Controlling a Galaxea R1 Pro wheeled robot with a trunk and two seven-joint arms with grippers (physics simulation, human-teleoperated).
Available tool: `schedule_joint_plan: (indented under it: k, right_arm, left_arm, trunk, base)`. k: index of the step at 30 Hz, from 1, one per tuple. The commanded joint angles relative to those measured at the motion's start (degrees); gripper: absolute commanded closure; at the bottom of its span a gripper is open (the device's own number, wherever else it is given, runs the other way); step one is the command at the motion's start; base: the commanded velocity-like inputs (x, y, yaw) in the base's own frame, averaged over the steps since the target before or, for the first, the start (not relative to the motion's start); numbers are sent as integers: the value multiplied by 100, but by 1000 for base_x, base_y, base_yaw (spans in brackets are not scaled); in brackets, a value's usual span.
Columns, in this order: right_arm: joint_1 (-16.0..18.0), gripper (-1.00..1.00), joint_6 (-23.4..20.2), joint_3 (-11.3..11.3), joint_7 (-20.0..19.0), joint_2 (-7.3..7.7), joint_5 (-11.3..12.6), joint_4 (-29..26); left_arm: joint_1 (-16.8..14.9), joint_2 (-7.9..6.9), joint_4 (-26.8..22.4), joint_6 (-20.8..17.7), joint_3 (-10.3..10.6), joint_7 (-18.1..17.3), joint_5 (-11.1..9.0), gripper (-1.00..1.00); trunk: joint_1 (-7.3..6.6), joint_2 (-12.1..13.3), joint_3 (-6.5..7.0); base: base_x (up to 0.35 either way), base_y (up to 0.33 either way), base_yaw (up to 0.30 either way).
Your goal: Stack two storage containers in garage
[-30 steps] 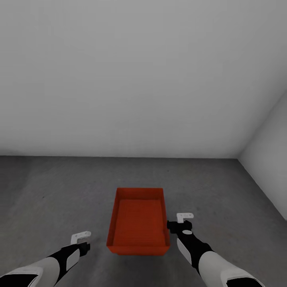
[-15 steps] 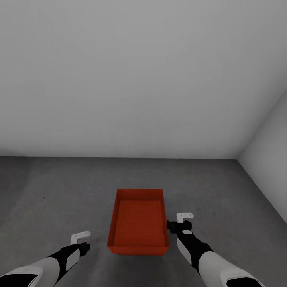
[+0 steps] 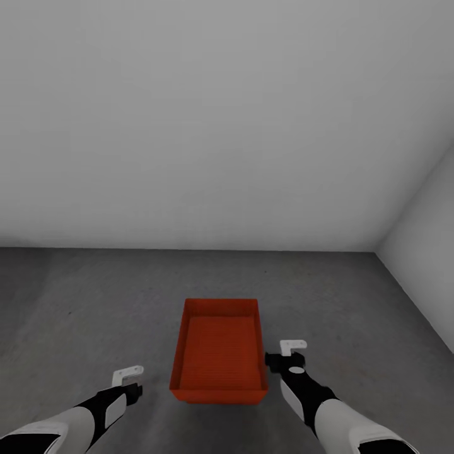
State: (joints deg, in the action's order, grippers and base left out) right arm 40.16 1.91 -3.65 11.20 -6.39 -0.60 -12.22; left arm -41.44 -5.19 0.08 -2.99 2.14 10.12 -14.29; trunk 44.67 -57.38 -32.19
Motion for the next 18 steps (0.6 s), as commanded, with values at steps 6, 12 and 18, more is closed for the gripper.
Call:
schedule_joint_plan:
  k: [6, 12, 18]
  right_arm:
    - [-21, -100, 41, -64, 44, 260, -49, 425]
    - [-25, -100, 21, -70, 23, 362, -6, 807]
    - [-39, -100, 24, -67, 8, 393, 3, 1299]
  left_arm:
    - [8, 13, -2, 2, 24, -18, -33, -100]
    - [39, 29, -2, 1, 24, -9, -37, -100]
    - [45, 20, -3, -26, 24, -6, -43, -100]
  trunk:
    - [0, -4, -5]
    - [0, -4, -5]
    - [0, -4, -5]
  base:
    - [0, 0, 0]
    - [-66, 35, 0]
    - [-252, 156, 0]
